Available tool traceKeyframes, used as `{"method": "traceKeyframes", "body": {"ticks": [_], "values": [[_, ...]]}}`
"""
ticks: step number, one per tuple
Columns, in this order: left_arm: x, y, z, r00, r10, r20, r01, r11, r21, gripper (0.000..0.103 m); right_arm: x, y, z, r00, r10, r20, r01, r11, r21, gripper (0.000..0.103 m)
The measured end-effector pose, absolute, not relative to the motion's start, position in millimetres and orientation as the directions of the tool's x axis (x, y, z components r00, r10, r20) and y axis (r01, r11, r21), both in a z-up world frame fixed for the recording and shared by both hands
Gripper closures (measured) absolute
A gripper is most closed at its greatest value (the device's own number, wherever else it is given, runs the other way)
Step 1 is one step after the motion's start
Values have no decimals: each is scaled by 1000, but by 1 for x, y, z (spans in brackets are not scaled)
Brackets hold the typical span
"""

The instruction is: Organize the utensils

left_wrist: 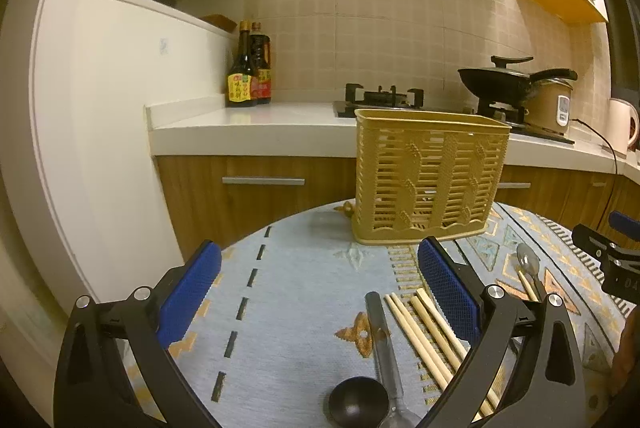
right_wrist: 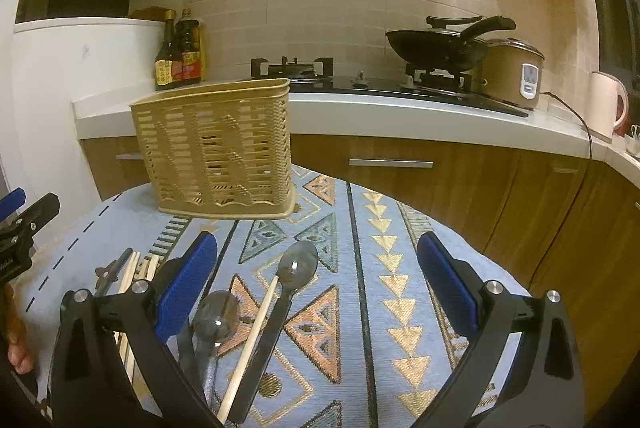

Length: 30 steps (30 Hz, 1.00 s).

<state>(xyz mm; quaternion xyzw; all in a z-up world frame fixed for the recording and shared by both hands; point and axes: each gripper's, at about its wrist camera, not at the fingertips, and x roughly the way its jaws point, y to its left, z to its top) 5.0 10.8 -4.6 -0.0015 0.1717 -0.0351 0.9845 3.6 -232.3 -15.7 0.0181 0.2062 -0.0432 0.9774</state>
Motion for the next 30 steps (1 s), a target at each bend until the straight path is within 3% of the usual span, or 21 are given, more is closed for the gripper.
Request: {"method": "traceKeyframes", "body": {"ticks": [30], "values": [[9,15,-4,929,-73,-362,66,997,-31,7,5,-227,-16,910,-75,-408,82,997,0,7]]}}
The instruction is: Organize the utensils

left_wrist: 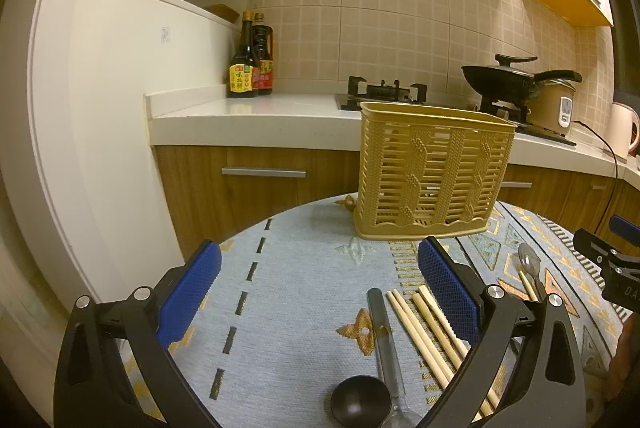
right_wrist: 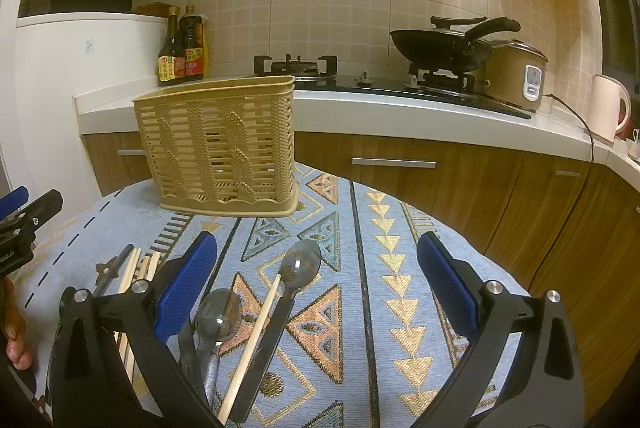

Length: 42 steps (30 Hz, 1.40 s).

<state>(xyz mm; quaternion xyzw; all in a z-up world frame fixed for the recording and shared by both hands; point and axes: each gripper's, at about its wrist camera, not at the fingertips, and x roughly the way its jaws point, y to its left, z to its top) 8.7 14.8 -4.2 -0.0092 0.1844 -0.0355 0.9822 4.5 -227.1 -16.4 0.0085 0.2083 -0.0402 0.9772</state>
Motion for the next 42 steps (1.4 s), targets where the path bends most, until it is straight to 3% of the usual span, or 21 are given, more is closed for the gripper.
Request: {"method": "traceKeyframes", "body": {"ticks": [42], "values": [[10,15,-4,931,-72,-359,65,997,-31,7,6,-227,-18,907,-79,-413,81,997,-11,7]]}}
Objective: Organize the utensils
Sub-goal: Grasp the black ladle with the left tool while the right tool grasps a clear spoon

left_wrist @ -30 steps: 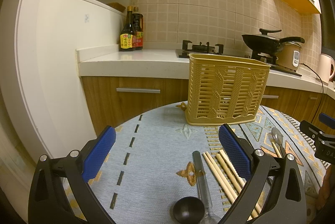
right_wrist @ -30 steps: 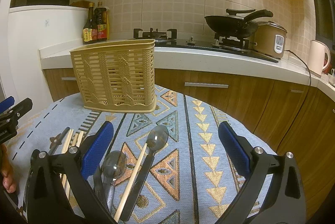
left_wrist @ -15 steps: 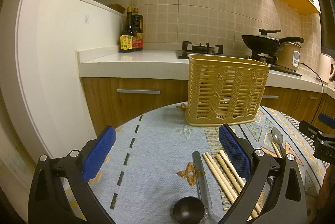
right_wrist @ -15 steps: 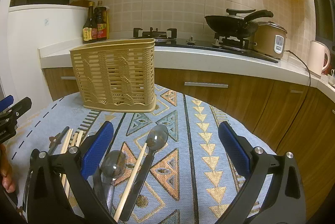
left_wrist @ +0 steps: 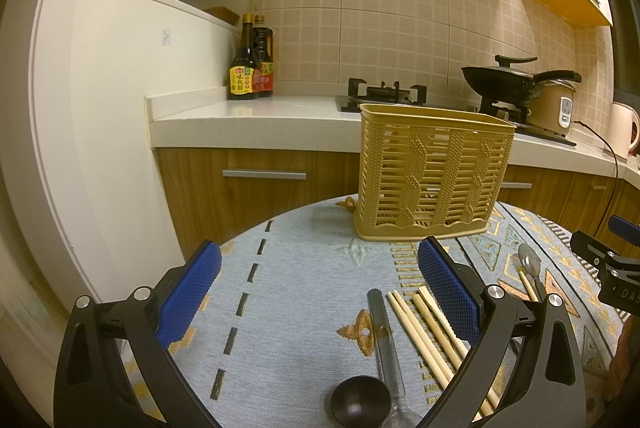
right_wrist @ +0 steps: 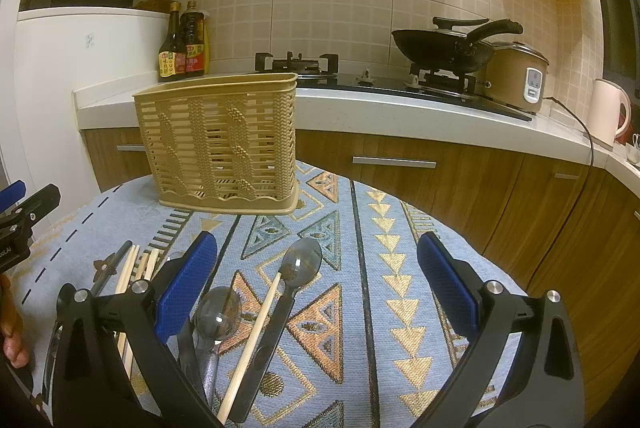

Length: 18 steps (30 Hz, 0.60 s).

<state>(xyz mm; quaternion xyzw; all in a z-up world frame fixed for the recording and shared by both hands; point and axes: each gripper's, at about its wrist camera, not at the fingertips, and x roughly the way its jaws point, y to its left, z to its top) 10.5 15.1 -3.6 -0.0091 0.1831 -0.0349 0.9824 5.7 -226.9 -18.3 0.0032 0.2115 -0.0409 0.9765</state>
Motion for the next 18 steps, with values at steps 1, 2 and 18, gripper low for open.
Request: {"method": "traceKeyframes", "body": {"ticks": [1,2,18], "values": [[11,15,-4,931,-72,-359,65,997,-30,7,6,-227,-18,907,-78,-413,81,997,-11,7],[11,15,-4,931,-71,-359,65,997,-30,7,6,-227,-18,907,-79,-413,81,997,-11,7],[21,67,4,816,-172,-552,84,980,-181,19,17,-234,-22,837,-68,-543,94,995,21,8]]}}
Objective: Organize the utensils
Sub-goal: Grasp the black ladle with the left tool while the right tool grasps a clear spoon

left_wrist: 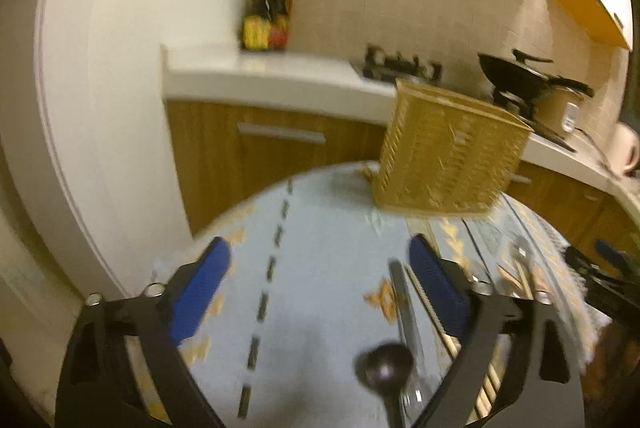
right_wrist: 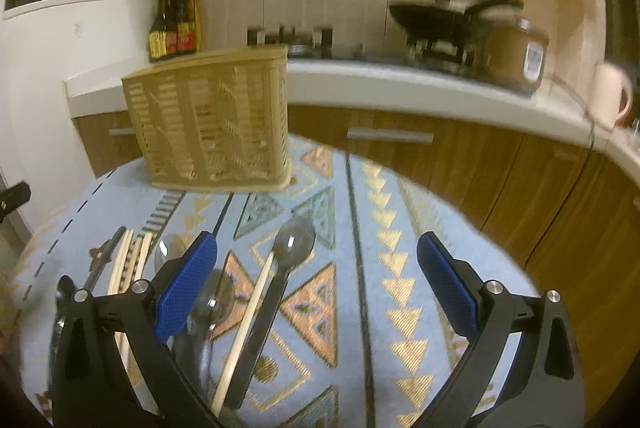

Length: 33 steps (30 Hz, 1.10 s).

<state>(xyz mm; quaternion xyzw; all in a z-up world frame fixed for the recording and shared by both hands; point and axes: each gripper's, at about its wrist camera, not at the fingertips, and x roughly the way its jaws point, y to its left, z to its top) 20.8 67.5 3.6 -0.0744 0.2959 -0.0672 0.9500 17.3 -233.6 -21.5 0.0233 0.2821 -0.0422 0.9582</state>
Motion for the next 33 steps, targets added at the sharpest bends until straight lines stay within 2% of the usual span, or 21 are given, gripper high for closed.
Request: {"method": "traceKeyframes", "body": {"ticks": [2,6,9,13,21,25,27,33], "values": [[24,73,-3,745,-246,-620,131,965,-227,21,21,-235,-24,812,-47,-582,88,995,42,10],[23,68,-26,579,-325,-747,196,946,-260,36,24,-234,-25,768,6,-641,44,997,61,20],[16,61,-40,501,-349,-792,234,936,-265,46,27,-233,-25,733,52,-678,8,996,84,30],[8,50,-48,465,-350,-813,258,932,-253,47,29,-226,-24,697,97,-710,-46,995,90,40],[21,24,-52,461,-256,-849,263,954,-145,53,25,-204,-21,691,112,-714,-121,992,39,40],[21,17,-51,481,-173,-859,267,963,-45,64,25,-201,-19,691,118,-713,-134,990,34,40],[21,20,-51,483,-161,-861,265,964,-32,72,26,-201,-19,691,119,-713,-135,990,35,40],[26,37,-46,456,-219,-862,249,962,-113,73,29,-198,-24,675,135,-725,-144,988,50,40]]}}
